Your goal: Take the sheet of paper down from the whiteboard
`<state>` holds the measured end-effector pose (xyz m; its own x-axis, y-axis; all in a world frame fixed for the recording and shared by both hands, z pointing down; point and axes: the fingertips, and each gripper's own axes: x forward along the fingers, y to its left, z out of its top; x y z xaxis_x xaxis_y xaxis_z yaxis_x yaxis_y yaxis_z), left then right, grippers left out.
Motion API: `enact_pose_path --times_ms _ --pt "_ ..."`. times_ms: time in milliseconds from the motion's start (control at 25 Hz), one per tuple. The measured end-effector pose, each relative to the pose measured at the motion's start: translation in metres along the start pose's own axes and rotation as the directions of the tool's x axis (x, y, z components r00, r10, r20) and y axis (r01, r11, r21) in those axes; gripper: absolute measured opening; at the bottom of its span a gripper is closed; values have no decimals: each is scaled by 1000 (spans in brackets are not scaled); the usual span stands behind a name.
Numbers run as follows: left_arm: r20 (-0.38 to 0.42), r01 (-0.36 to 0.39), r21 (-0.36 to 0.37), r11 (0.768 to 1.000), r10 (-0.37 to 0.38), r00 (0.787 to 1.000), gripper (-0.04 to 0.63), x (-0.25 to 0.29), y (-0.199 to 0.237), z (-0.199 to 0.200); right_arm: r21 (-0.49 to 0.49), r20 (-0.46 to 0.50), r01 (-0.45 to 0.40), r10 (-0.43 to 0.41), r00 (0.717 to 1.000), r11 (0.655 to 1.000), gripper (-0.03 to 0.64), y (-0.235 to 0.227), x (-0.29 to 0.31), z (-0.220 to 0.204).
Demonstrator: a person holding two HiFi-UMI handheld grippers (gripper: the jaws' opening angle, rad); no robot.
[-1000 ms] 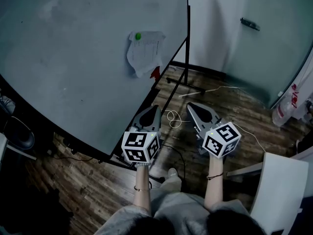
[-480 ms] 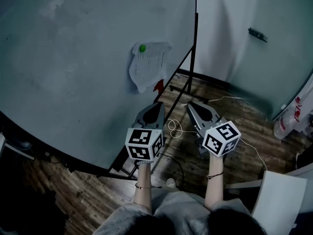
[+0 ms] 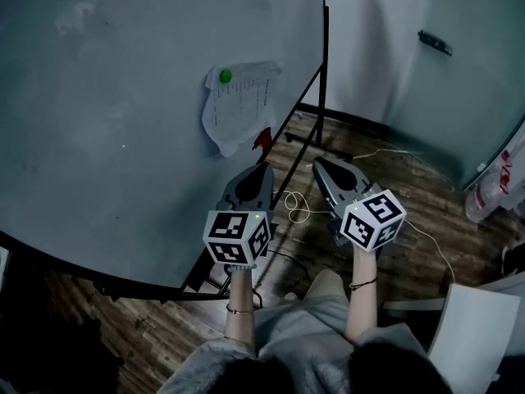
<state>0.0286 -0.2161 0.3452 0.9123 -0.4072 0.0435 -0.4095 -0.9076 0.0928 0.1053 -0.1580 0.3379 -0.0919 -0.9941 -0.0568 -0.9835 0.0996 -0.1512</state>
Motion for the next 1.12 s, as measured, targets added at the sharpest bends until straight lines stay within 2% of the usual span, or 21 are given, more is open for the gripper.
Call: enact_pose_path --times_ms 200,360,560,760,960,1120 --pt "31 -34 2 999 34 999 5 10 16 22 9 22 -50 50 999 999 0 -9 30 8" --pt "45 -103 36 994 101 994 5 23 23 41 3 14 -97 97 995 995 0 -23 58 16" --pt "72 -230 127 965 222 972 6 46 33 59 18 16 -151 151 988 988 0 -48 90 25" --pt "135 -406 159 900 387 912 12 58 55 76 1 -9 -226 226 974 974 0 -67 121 32" --pt "196 -517 130 846 489 850 28 70 67 90 -21 -39 -291 290 956 956 0 -85 146 31" --pt "214 -588 111 801 559 801 29 73 76 94 -23 -57 -346 344 937 938 0 -94 161 30"
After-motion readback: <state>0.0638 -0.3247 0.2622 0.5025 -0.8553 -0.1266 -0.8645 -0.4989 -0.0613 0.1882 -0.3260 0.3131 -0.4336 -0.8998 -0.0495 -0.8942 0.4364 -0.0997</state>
